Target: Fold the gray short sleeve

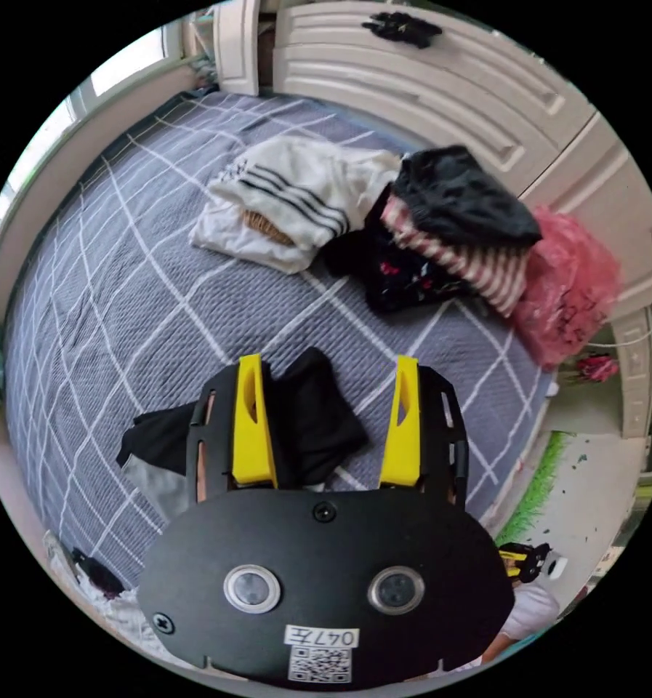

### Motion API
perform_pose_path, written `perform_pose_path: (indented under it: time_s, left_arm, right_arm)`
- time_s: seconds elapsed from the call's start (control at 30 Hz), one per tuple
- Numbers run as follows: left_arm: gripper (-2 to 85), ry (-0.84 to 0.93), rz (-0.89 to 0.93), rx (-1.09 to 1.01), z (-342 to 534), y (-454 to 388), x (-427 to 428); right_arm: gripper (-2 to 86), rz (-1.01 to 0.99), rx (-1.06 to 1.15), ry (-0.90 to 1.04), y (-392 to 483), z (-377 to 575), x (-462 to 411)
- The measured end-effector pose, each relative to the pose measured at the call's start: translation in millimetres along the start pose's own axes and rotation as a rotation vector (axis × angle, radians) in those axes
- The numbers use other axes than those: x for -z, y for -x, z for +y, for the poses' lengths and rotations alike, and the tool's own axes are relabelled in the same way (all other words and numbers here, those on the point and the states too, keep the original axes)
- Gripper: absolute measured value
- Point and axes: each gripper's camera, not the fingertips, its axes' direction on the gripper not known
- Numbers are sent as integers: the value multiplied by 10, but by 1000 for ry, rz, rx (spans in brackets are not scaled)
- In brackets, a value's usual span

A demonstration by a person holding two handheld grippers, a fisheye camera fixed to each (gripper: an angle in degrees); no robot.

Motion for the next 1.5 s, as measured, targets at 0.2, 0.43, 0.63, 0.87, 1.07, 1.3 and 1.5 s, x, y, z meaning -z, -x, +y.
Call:
perform_pose_path:
  time_s: [0.2, 0.43, 0.63, 0.87, 1.07, 1.3, 1.5]
  left_arm:
    - [205, -106, 14, 47, 570, 400, 511]
    - [128, 0, -54, 5, 1712, 568, 2]
    - [114, 143, -115, -98, 1756, 387, -547]
    - [98, 168, -126, -115, 1739, 355, -890]
    - [100, 151, -108, -113, 1774, 387, -978]
    - [100, 142, -102, -118, 1851, 438, -1086]
    - [100, 132, -104, -120, 1958, 498, -1167]
  right_arm:
    - [31, 85, 375, -255, 153, -1333, -236]
    - [40, 107, 546, 31, 154, -3303, -1768]
    - [8, 272, 532, 261, 173, -3828, -2397]
    - [5, 177, 180, 50, -672, -3799, -1793]
    - [6, 261, -72, 53, -1297, -3629, -1490]
    - [3, 128, 198, -36, -733, -4549, -1646]
    - [-4, 226, 239, 299, -777, -4985, -2556]
